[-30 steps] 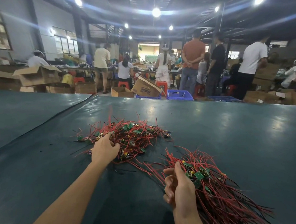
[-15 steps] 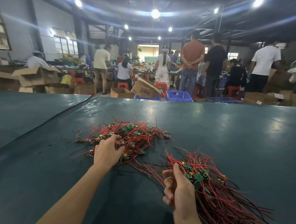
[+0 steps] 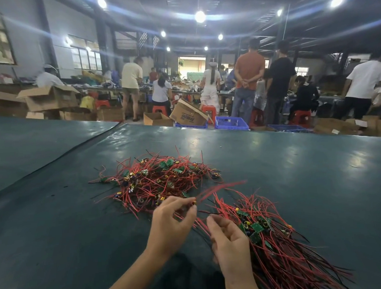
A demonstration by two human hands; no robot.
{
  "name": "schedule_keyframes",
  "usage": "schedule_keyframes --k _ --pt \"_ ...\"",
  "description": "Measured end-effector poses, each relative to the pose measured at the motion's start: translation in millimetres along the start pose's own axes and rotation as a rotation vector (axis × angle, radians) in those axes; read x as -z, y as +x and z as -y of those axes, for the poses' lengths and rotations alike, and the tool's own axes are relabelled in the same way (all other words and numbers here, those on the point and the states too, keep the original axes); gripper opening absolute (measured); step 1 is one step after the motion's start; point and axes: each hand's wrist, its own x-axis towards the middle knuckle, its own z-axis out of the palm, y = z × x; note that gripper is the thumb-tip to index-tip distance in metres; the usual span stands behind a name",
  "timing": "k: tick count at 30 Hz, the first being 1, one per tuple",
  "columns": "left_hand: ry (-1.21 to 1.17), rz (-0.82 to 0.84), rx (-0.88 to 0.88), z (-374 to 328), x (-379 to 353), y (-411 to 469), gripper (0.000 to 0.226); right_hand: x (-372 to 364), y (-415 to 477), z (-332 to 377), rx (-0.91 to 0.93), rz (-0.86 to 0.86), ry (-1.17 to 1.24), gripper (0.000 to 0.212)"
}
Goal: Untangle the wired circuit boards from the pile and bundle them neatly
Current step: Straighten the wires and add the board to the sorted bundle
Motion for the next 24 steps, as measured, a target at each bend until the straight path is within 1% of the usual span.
schedule_keyframes --k 1,4,5,7,10,13,15,18,21,24 --pt "-0.014 0.024 -0.003 -3 -3 -7 0.017 -1 0 -1 0.021 -0.001 -0.02 0.005" --pt "-0.034 0.086 -0.014 -9 -7 -22 0.02 -4 -1 -5 0.031 0.025 -0.014 0.008" --pt "-0.049 0.098 -0.009 -9 -7 -25 0.02 -3 -2 -5 0.035 0.026 -0.024 0.005" --pt "-0.083 0.122 0.005 -10 -7 -28 0.016 -2 -2 -5 0.063 0.016 -0.079 0.007" --pt "-0.119 0.124 0.03 -11 -8 -29 0.01 1 -1 -5 0.108 -0.006 -0.108 0.01" --pt "-0.145 0.123 0.071 -10 -9 -28 0.014 3 -1 -4 0.139 -0.019 -0.133 0.01" --pt "-0.18 0.084 0.131 -10 -10 -28 0.018 3 -2 -5 0.148 -0.026 -0.154 0.011" --pt "-0.285 -0.02 0.286 -10 -9 -23 0.021 3 -2 -6 0.16 -0.077 -0.157 0.013" --pt "-0.385 -0.11 0.402 -7 -4 -17 0.027 5 -3 -2 0.164 -0.098 -0.126 0.017" --pt "-0.462 -0.148 0.516 -3 0 -14 0.029 6 -4 3 0.153 -0.095 -0.078 0.021"
